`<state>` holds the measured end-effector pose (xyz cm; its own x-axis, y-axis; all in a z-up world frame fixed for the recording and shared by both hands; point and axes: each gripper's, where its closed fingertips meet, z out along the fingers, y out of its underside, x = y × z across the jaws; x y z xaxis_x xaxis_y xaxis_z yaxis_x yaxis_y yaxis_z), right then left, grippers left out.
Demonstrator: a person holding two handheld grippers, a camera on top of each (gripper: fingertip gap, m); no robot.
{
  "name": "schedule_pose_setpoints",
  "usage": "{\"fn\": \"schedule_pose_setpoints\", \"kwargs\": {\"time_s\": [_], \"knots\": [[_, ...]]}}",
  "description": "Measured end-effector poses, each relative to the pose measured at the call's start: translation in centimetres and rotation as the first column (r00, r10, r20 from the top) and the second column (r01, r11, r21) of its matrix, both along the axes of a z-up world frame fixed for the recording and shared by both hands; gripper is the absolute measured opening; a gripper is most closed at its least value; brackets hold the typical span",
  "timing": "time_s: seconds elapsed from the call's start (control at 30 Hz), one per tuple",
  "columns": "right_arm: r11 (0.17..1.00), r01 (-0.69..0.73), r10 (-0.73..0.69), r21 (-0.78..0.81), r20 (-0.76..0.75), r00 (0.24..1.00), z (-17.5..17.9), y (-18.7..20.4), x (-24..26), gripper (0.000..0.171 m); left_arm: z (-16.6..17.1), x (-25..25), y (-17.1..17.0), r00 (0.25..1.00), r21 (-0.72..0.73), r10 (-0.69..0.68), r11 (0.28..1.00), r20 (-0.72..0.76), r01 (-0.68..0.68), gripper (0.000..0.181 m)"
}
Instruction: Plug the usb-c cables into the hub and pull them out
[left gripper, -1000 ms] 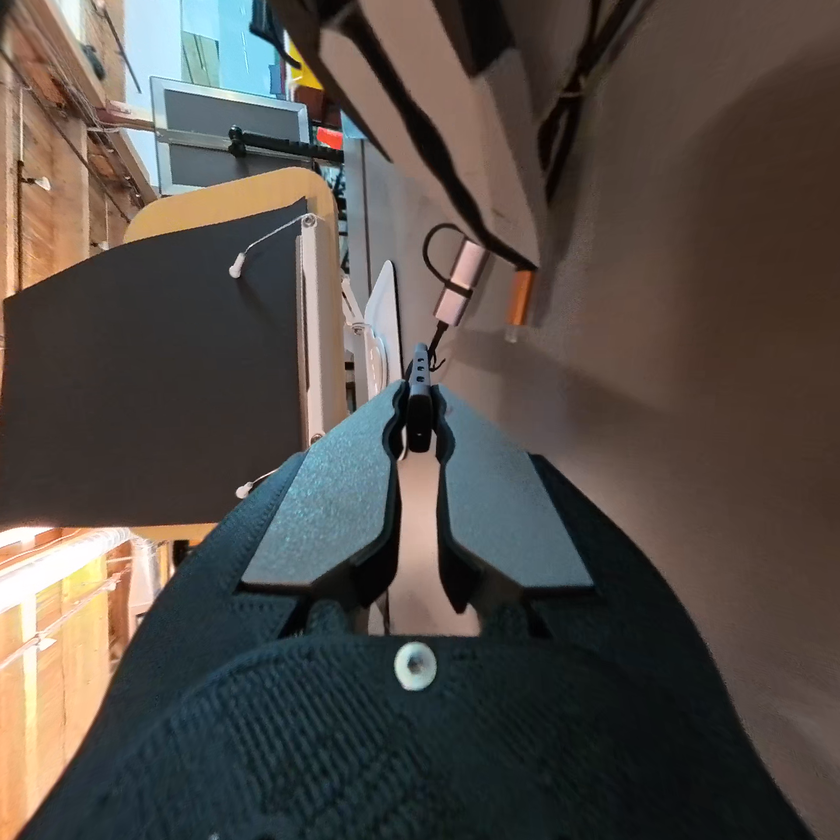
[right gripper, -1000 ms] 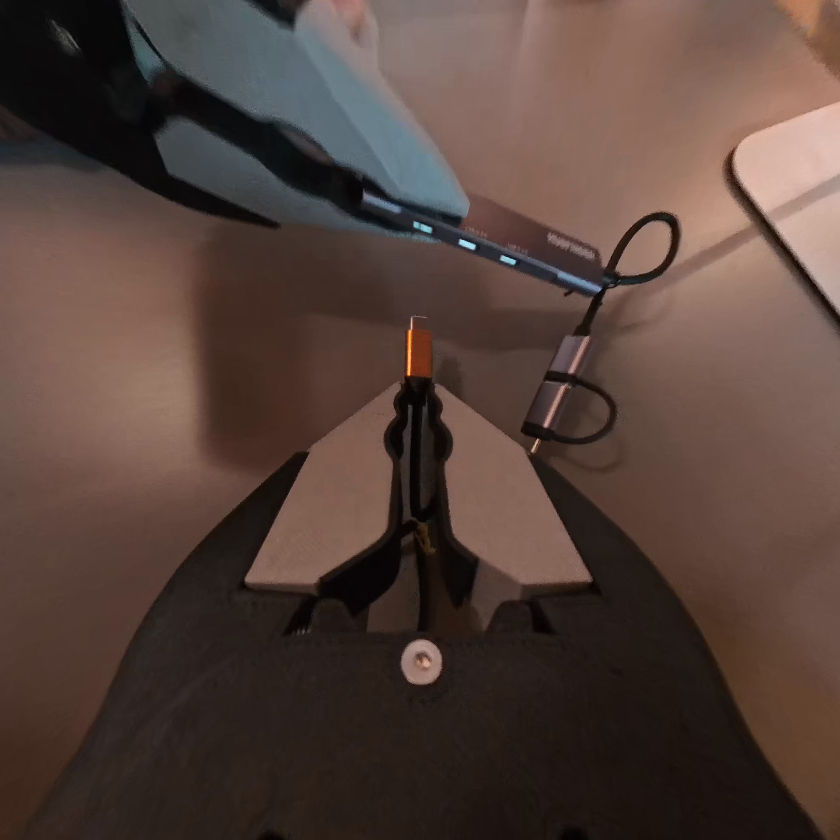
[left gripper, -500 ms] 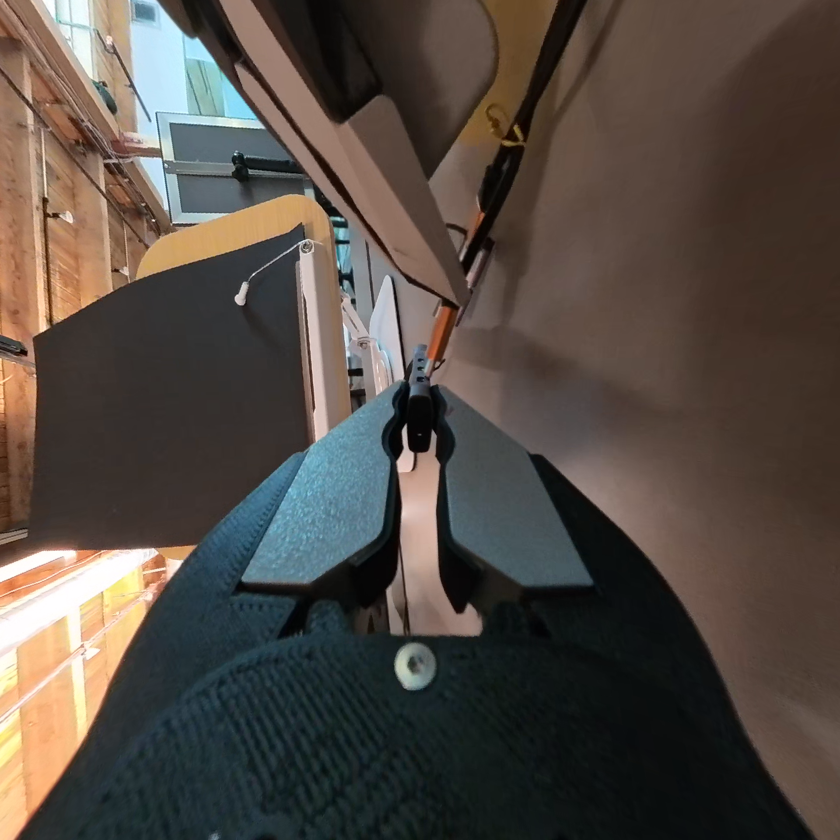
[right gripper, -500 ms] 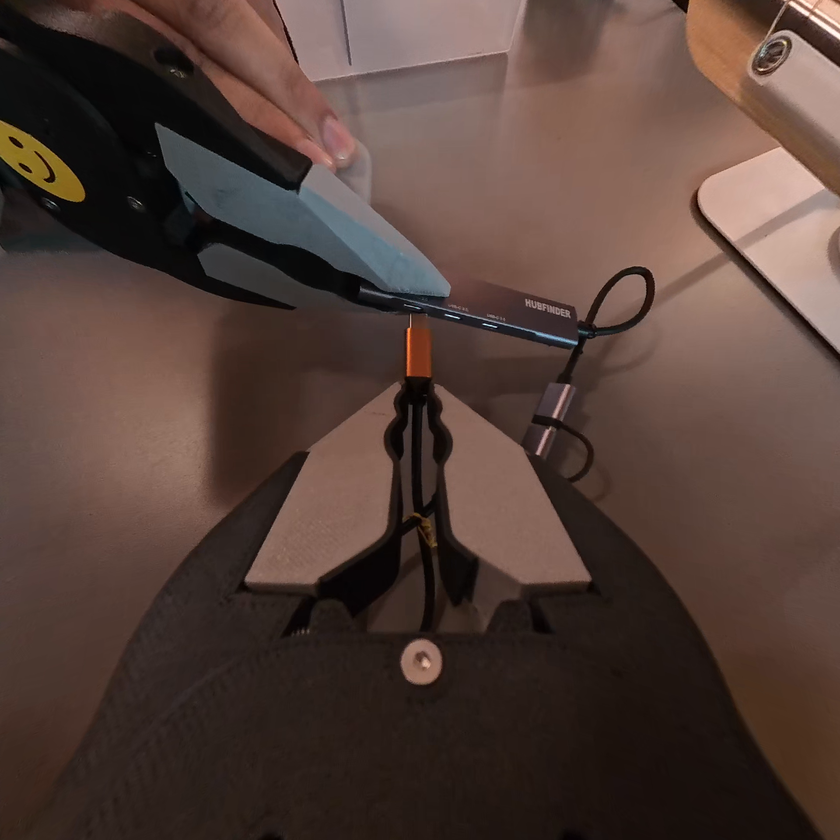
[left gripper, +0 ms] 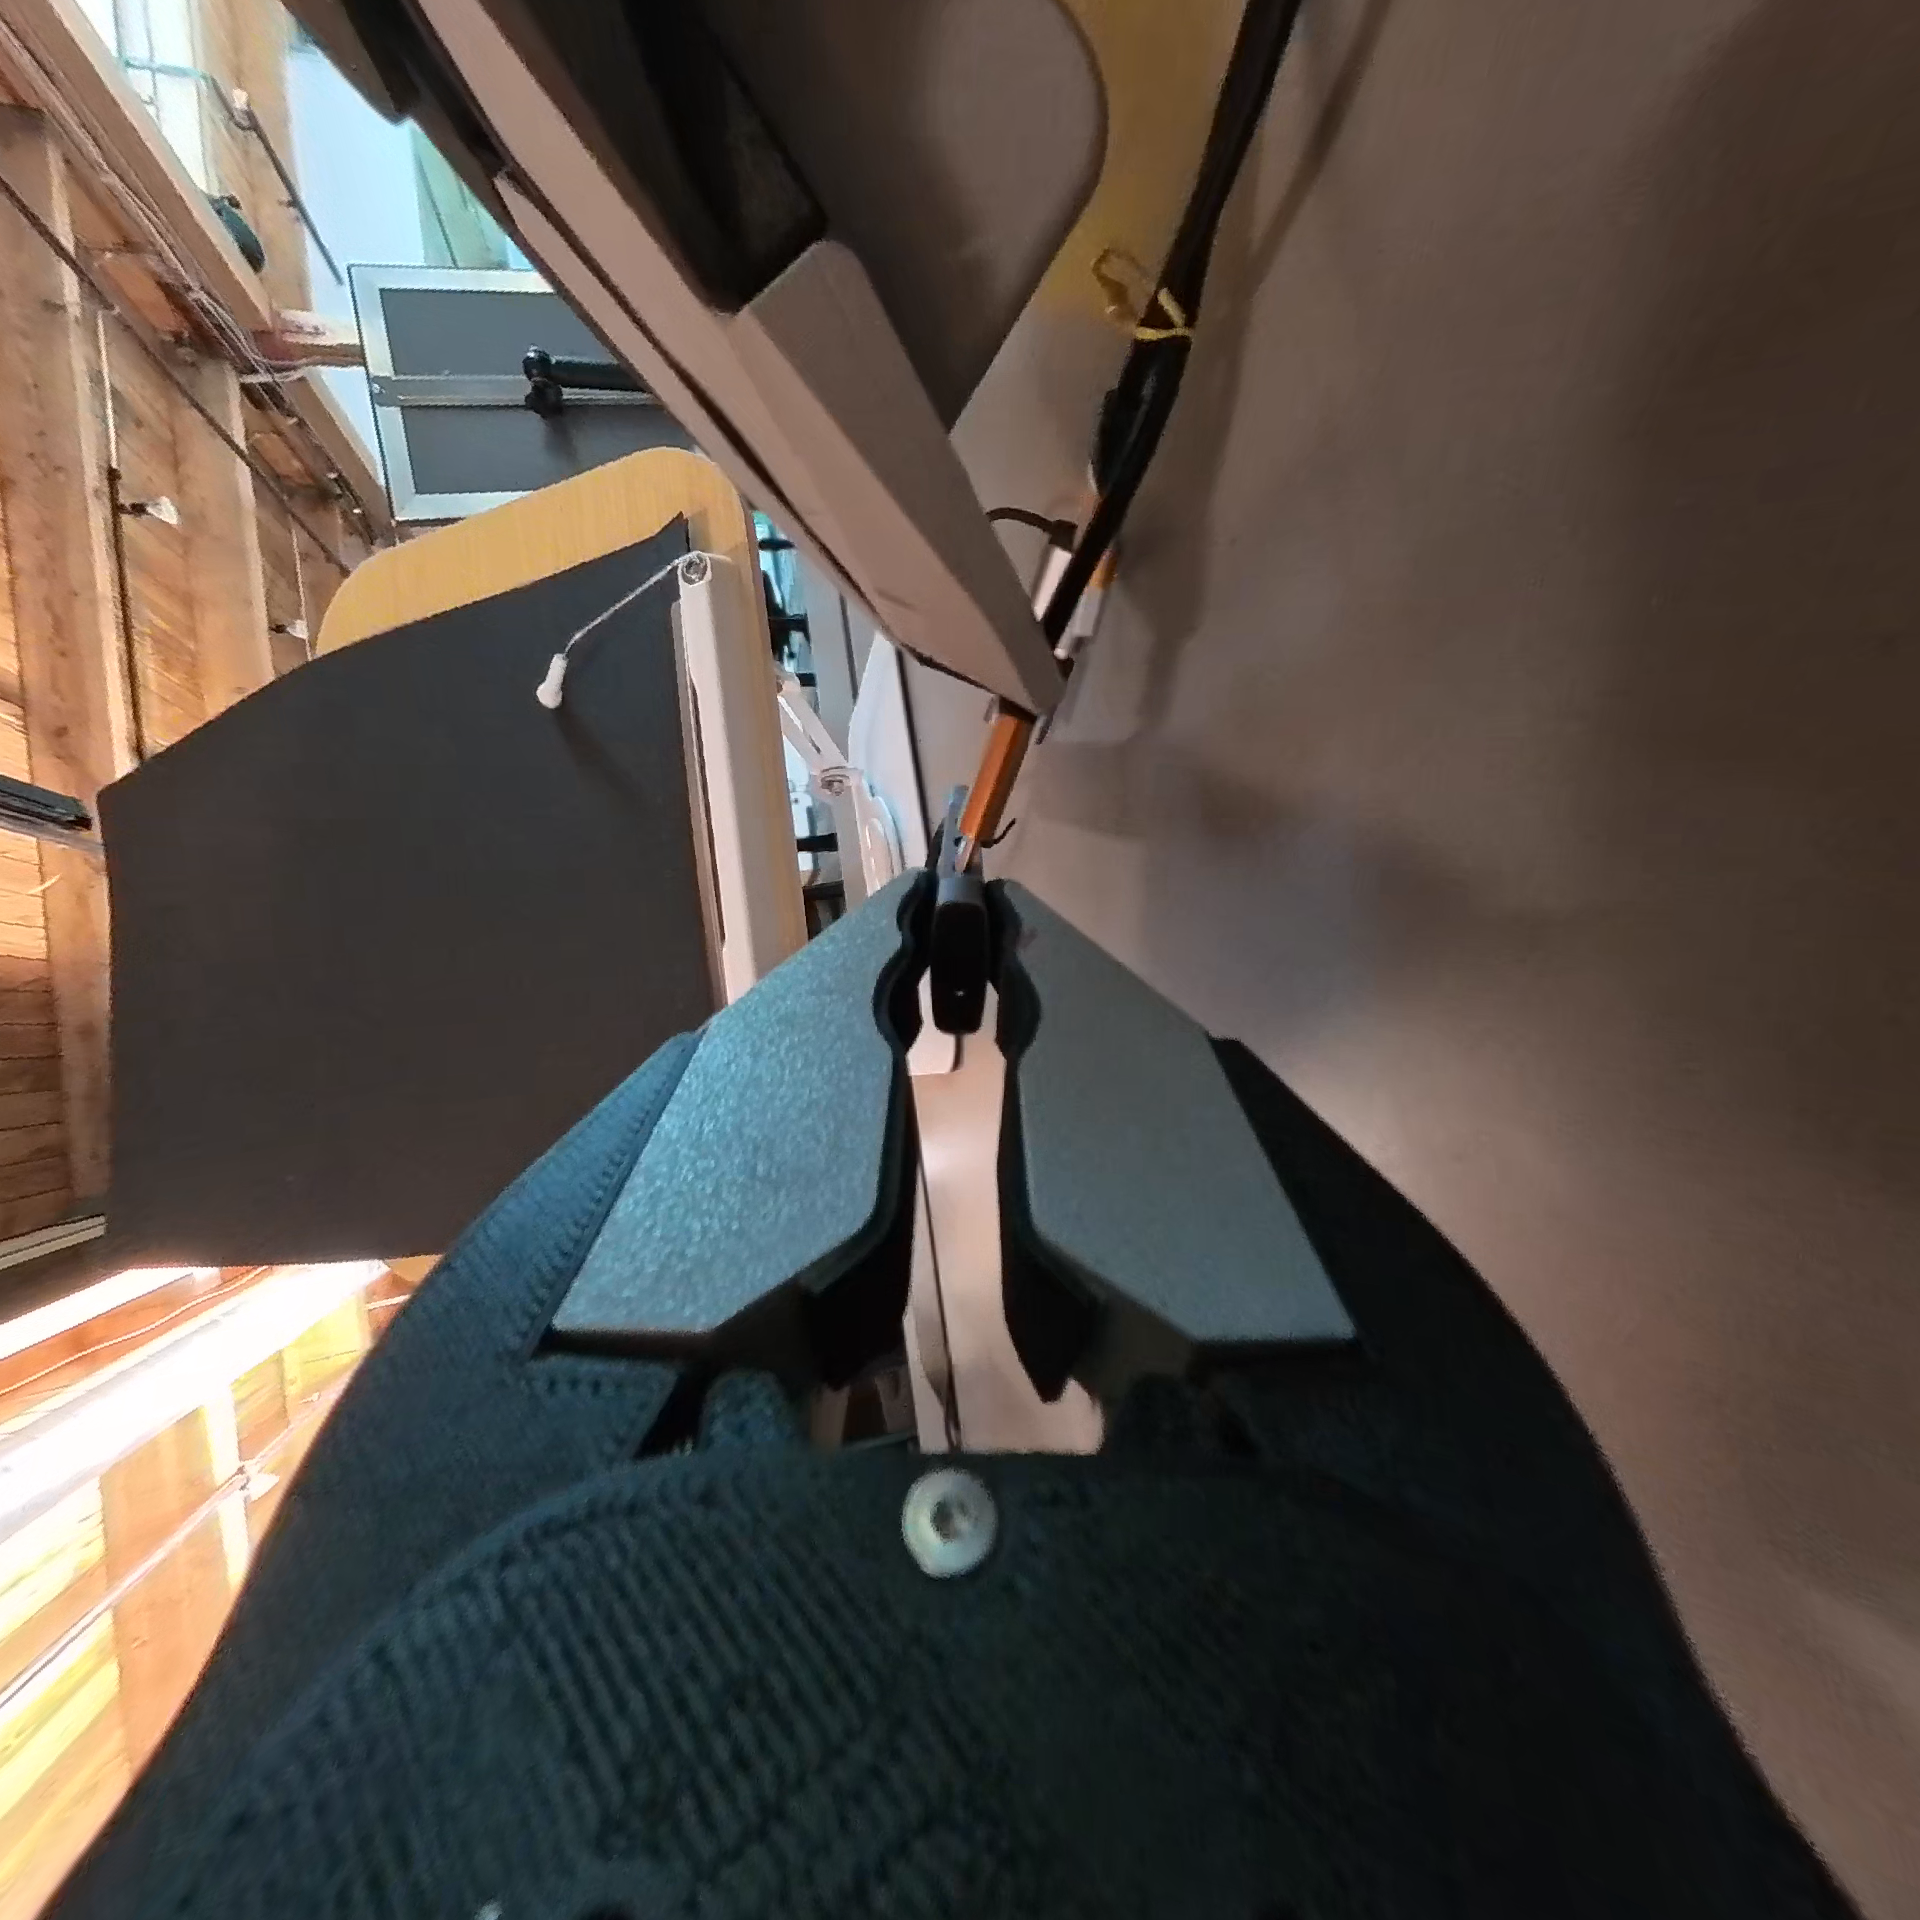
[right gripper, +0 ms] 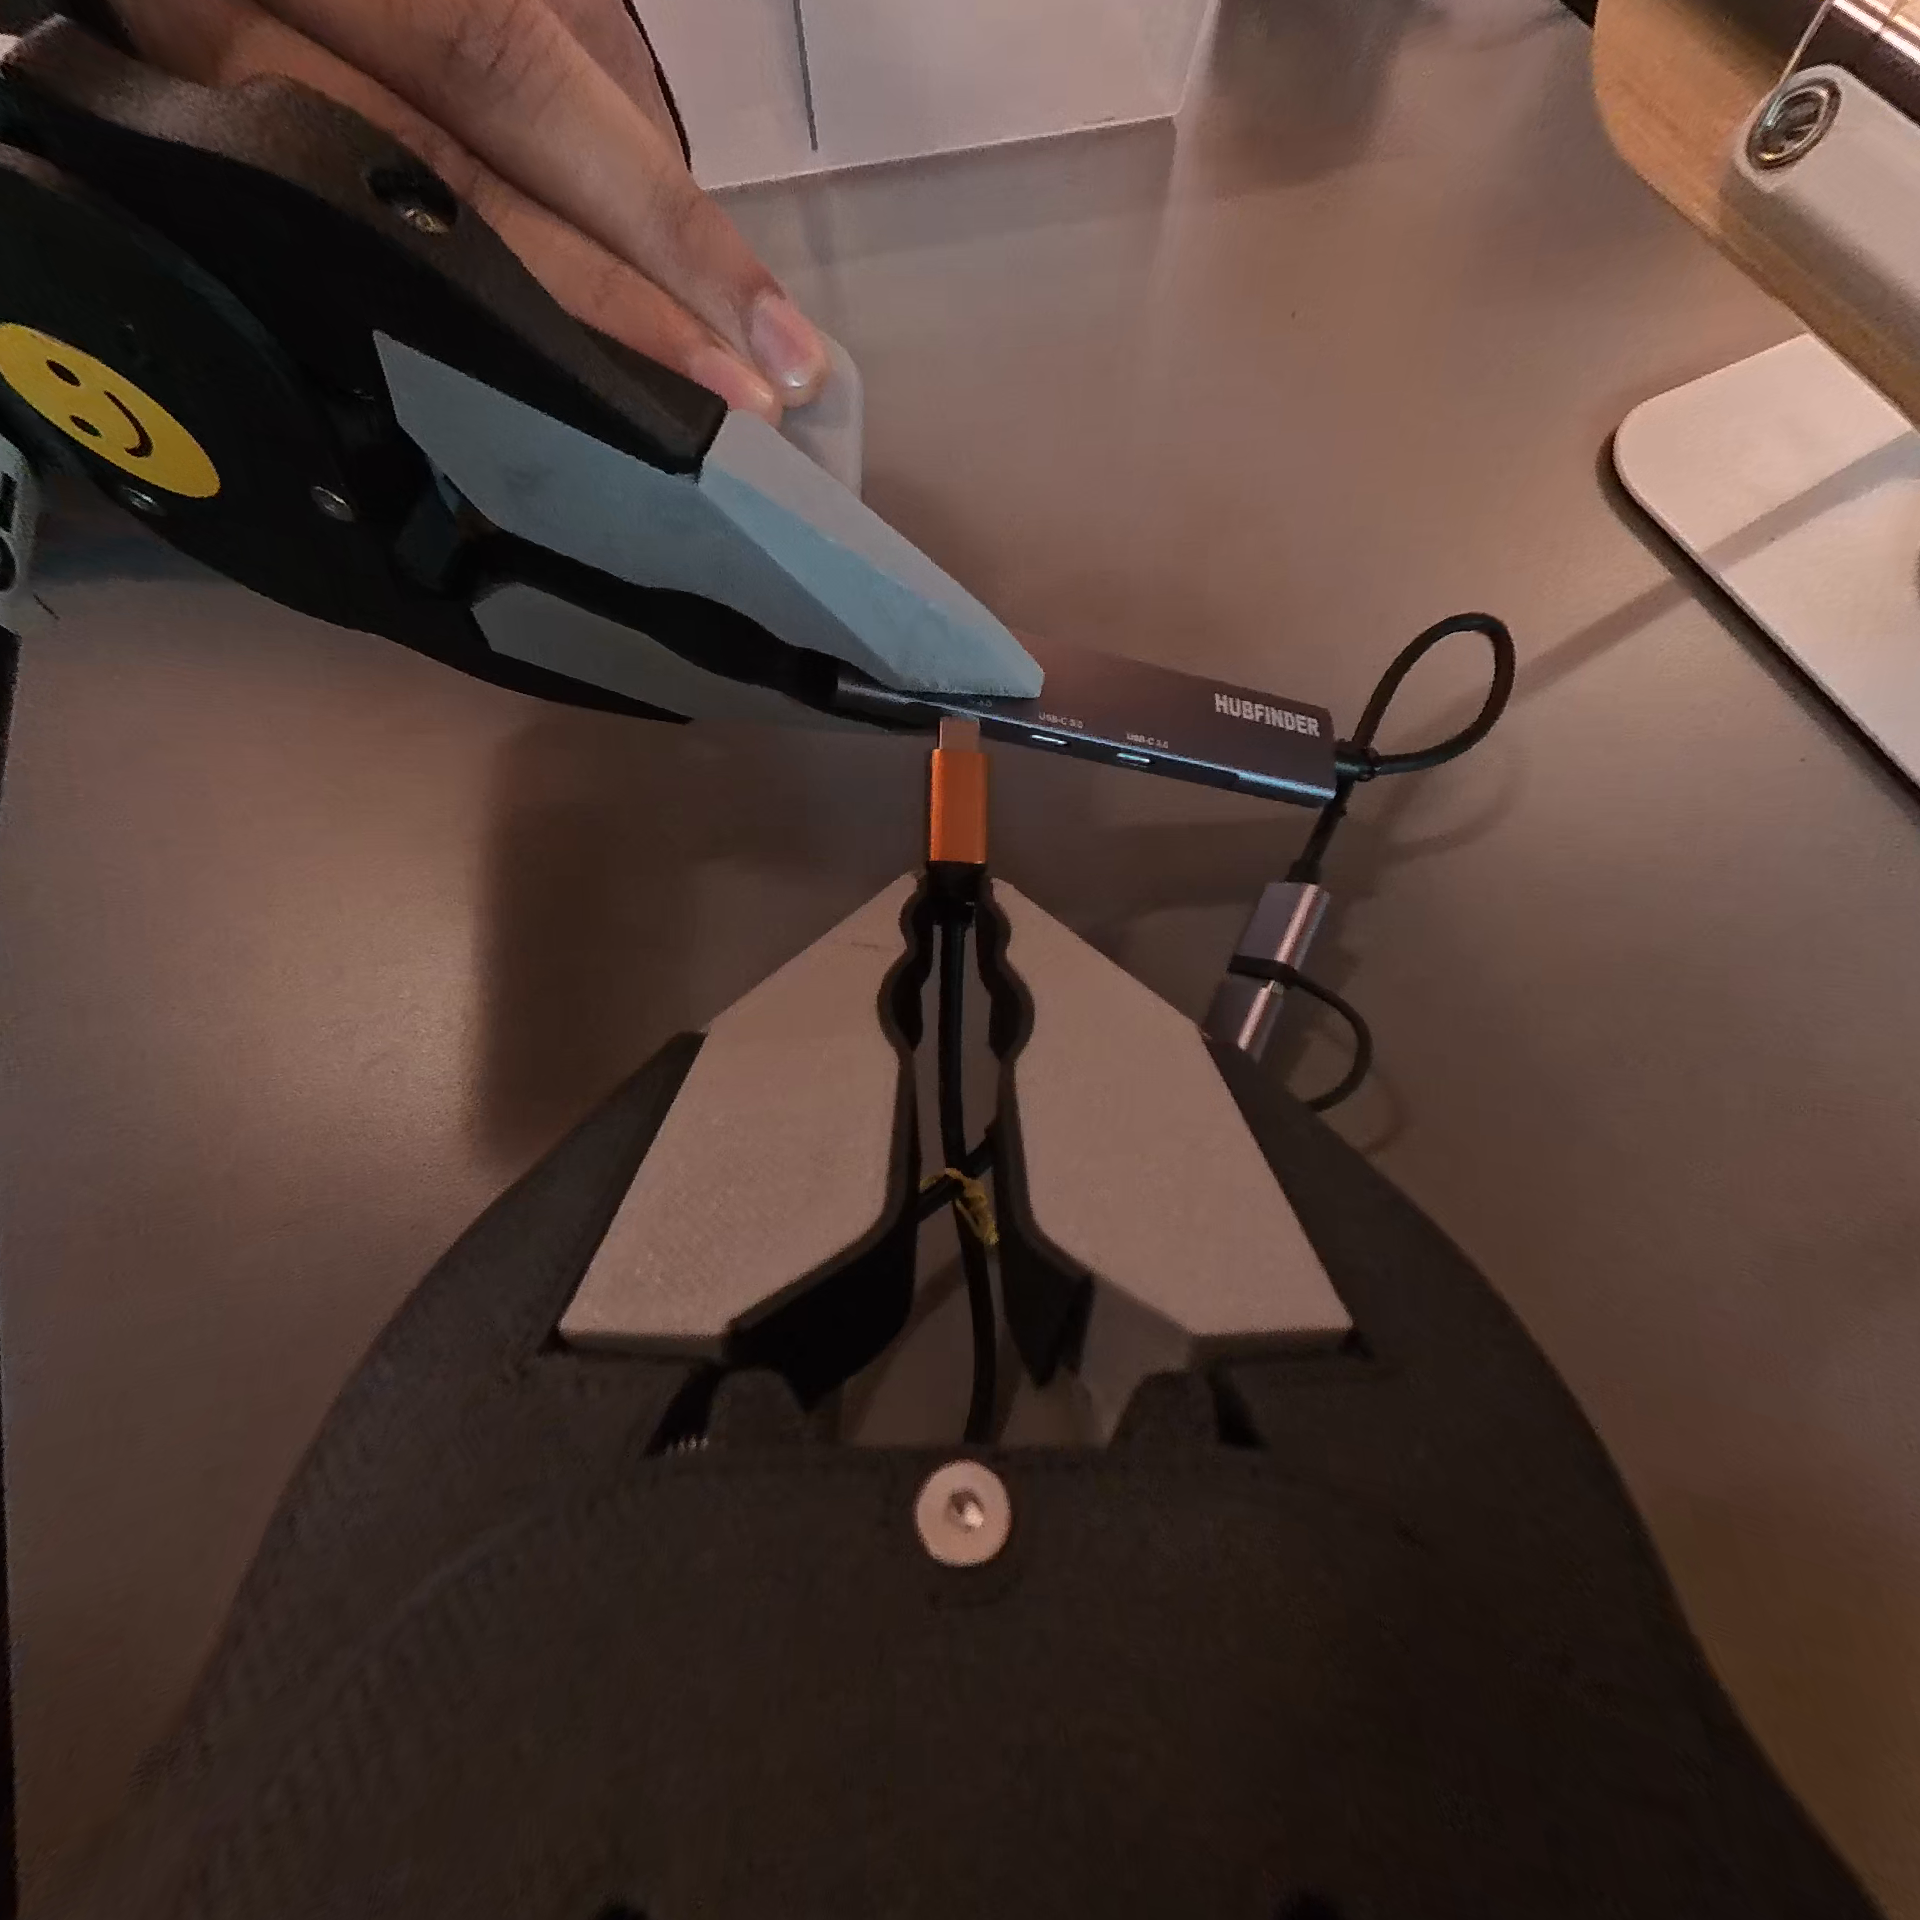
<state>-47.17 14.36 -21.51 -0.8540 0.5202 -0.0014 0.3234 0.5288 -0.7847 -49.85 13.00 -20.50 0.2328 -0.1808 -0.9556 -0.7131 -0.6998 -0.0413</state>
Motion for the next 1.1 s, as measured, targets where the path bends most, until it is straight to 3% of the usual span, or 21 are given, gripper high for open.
{"fn": "schedule_pose_setpoints", "kwargs": {"time_s": [0.3,1.1], "knots": [[1.0,0.007,-0.007,-0.013,0.02,1.0,0.1,0.0,0.1,0.004,-0.3,-0.1,0.1,0.999,-0.031,0.028,0.999,-0.027,-0.029,0.007],[0.999,-0.025,0.026,-0.042,0.027,0.999,0.2,-0.2,0.5,0.003,-0.7,0.6,0.1,0.997,-0.012,0.021,1.0,0.069,-0.021,0.007]]}}
